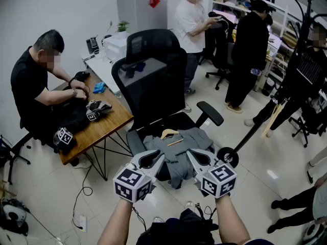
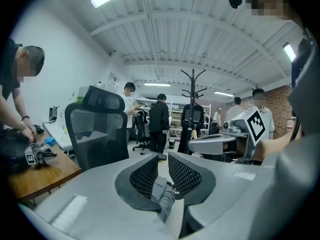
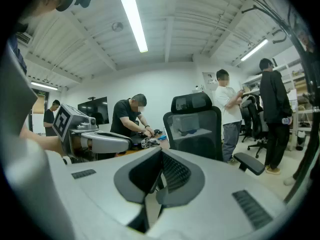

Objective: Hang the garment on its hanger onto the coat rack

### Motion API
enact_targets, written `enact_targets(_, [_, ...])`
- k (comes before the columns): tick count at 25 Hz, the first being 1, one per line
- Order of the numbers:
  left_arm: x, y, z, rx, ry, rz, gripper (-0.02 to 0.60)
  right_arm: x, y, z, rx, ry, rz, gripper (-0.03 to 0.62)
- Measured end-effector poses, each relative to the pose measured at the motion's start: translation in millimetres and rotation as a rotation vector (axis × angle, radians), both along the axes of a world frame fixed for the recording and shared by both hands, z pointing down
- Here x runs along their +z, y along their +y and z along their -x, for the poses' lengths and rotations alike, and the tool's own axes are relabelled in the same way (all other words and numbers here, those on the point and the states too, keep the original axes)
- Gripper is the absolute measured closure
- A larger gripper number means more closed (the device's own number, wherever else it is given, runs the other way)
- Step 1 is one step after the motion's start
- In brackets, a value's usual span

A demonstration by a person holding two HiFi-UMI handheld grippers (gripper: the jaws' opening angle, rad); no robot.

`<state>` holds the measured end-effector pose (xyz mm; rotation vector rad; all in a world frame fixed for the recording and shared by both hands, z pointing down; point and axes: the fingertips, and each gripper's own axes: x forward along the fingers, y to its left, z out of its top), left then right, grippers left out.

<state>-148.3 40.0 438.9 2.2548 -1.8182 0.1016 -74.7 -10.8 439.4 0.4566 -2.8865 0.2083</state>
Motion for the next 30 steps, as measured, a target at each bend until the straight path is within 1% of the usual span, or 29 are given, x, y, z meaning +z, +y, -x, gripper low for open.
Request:
enact_targets(4, [2.9,-10.1,-1.2,-0.005,-0.004,0.014,0.531,-0.7,-9.9,-1.0,-0.004,-0.002,0.002,0.583])
enact_targets(8, [14.9,-31.2,-2.8,-0.025,-0.005,0.04,0.531,7.5,-31.1,-1.2,-0.022,0.0,0.016,0.583])
enact_targets(14, [38.3,-76.9,1.0,-0.103,-0.023,0.099,0.531,19.0,-78.3,-2.5,-0.078,0.004,0.043,0.583])
enact_targets(17, [52.2,-101.0,11.2,-0.174,-0.038,0.142,0.531,25.0,-100.5,-0.7,-0.122,0.014,0.058,0.583])
enact_targets(19, [60.3,-116.0,20.5,-0.231,-0.047,0.167,0.511,30.6,-113.0,2.0,-0.152,0.028,0.063,0.583])
enact_targets(22, [75.3,-135.9,35.2,-0.3,-0.053,0.199,0.506,39.5,-130.6,10.2,-0.176,0.041,0.071,0.583])
enact_targets(26, [111.4,-158.5,52.4,-0.352,-0.054,0.258,0.5,58.5,-148.9,25.4,-0.195,0.067,0.098,0.583])
enact_targets(30, [145.3,-180.9,76.5,-0.374,-0.043,0.286,0.5,74.3,-165.9,52.6,-0.205,0.088,0.102,0.583])
